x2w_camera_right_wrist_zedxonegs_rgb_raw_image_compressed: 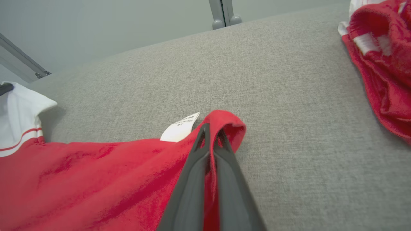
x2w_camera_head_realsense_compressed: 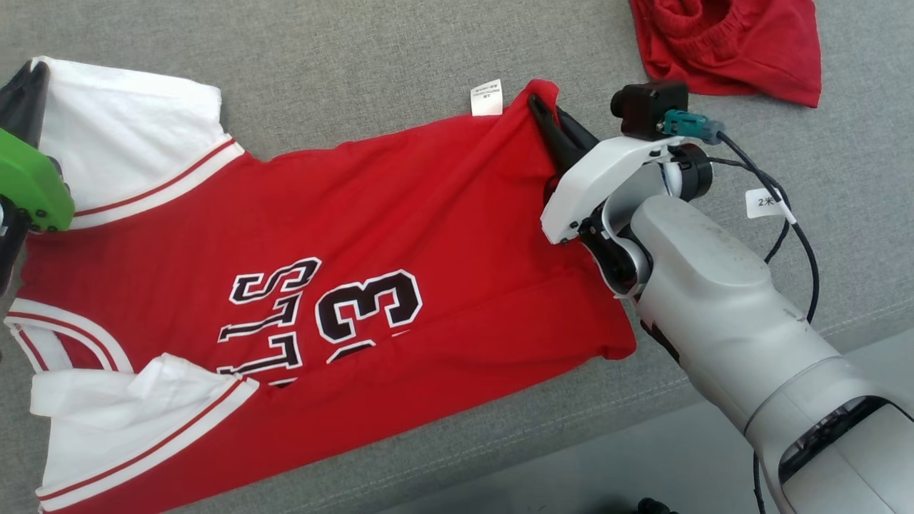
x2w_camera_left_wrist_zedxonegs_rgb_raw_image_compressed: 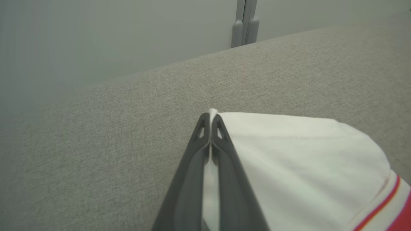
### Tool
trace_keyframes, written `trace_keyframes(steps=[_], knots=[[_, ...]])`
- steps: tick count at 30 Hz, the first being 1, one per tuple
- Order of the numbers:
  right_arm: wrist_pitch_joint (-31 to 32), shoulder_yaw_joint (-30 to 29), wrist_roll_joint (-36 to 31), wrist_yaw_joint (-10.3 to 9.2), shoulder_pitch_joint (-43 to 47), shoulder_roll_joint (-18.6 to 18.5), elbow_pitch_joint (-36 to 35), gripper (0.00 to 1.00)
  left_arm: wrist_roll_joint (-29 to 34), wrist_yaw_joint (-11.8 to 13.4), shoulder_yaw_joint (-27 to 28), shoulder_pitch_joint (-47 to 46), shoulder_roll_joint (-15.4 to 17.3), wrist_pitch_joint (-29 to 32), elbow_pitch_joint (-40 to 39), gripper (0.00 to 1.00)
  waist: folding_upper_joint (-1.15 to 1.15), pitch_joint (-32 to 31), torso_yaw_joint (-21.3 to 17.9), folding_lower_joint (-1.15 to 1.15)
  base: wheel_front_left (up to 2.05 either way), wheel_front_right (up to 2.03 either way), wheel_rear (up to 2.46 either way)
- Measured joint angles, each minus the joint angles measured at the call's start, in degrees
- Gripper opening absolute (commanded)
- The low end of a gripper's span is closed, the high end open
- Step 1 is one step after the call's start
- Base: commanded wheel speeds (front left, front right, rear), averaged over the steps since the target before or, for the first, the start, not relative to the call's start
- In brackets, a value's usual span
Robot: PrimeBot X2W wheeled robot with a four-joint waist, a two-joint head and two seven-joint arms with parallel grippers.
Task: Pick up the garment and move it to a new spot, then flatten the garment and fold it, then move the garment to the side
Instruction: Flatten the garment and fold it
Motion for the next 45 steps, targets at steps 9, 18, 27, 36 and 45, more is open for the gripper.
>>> trace_keyframes(steps=[9, 18, 27, 36, 45], knots=[[-0.48, 1.10, 5.00, 0.02, -0.84, -3.36, 0.27, 0.00, -1.25, 0.00, -0.12, 0.46, 1.80, -2.49, -0.93, 0.00, 0.00, -1.26, 1.43, 0.00, 0.00, 0.00, 0.00], [3.25, 5.37, 13.85, 0.00, 0.68, -7.78, -5.12, 0.00, -1.78, 0.00, 1.74, 2.55, 1.30, -3.05, -5.59, 0.00, 0.00, -3.03, 3.98, 0.00, 0.00, 0.00, 0.00], [12.14, 13.81, 22.79, -0.01, 2.09, -17.46, -14.18, 0.00, -0.09, 0.00, 5.72, 6.10, 1.49, -3.19, -9.26, 0.00, 0.00, -5.17, 6.44, 0.00, 0.00, 0.00, 0.00], [12.29, 22.48, 24.71, -0.01, -0.61, -22.14, -16.84, 0.00, 1.54, 0.00, 7.36, 7.25, 0.53, -3.19, -11.99, 0.00, 0.00, -5.82, 8.30, 0.00, 0.00, 0.00, 0.00], [5.88, 25.70, 30.31, -0.01, -1.36, -25.39, -18.79, 0.00, 2.20, 0.00, 8.49, 10.19, 0.34, -3.19, -13.56, 0.00, 0.00, -6.70, 10.01, 0.00, 0.00, 0.00, 0.00]])
